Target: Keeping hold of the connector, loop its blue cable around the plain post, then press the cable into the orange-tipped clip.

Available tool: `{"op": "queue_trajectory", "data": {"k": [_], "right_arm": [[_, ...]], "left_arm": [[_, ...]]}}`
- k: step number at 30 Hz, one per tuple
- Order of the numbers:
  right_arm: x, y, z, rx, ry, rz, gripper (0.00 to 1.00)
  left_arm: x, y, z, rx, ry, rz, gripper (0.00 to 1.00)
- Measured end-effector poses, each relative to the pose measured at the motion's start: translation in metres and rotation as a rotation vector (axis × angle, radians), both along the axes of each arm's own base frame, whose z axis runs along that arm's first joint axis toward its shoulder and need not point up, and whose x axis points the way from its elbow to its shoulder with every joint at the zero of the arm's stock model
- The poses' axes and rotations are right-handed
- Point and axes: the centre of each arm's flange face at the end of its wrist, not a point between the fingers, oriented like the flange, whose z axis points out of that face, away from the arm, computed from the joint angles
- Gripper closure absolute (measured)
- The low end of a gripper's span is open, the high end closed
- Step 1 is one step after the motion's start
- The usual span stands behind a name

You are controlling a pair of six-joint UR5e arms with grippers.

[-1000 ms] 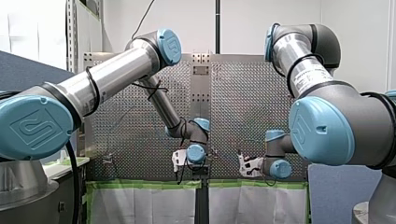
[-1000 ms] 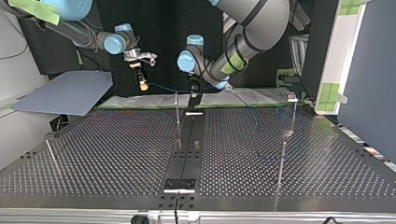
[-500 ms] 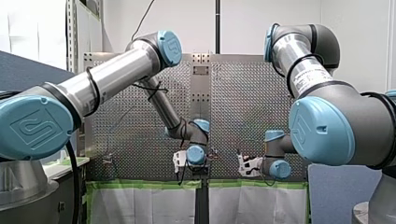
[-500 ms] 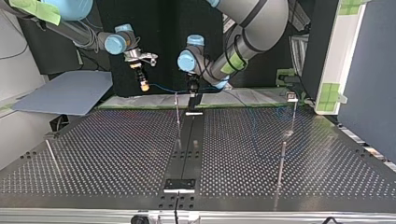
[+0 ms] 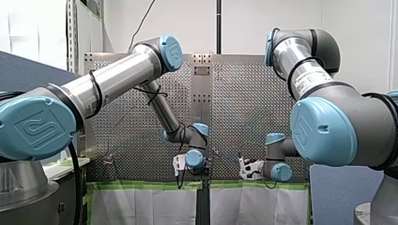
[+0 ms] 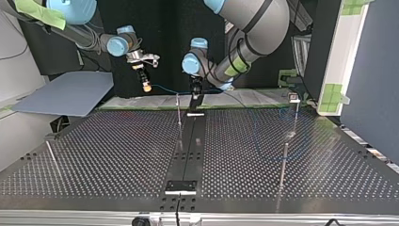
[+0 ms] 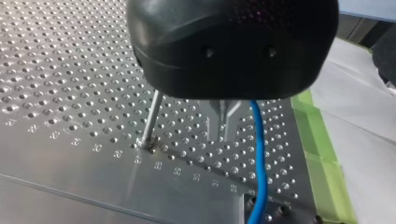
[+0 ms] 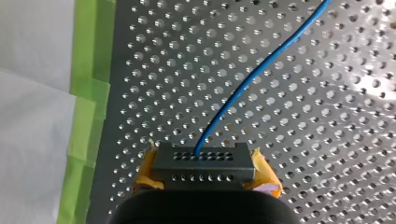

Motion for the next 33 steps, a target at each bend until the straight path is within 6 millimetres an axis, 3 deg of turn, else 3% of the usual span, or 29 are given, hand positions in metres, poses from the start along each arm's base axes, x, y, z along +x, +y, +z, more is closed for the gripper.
{"op": "queue_trajectory", "data": {"k": [18, 28, 33], "right_arm": [[0.000, -0.010, 0.001, 0.001, 0.006, -0.002, 1.00], [0.000, -0.015, 0.003, 0.004, 0.007, -0.005, 1.00], [0.000, -0.020, 0.004, 0.000, 0.006, -0.007, 1.00]], "left_arm": [[0.016, 0.000, 0.007, -0.015, -0.014, -0.013, 1.00], [0.024, 0.001, -0.012, -0.003, 0.015, -0.015, 1.00], [0.032, 0.000, -0.010, -0.004, 0.014, -0.009, 1.00]]}}
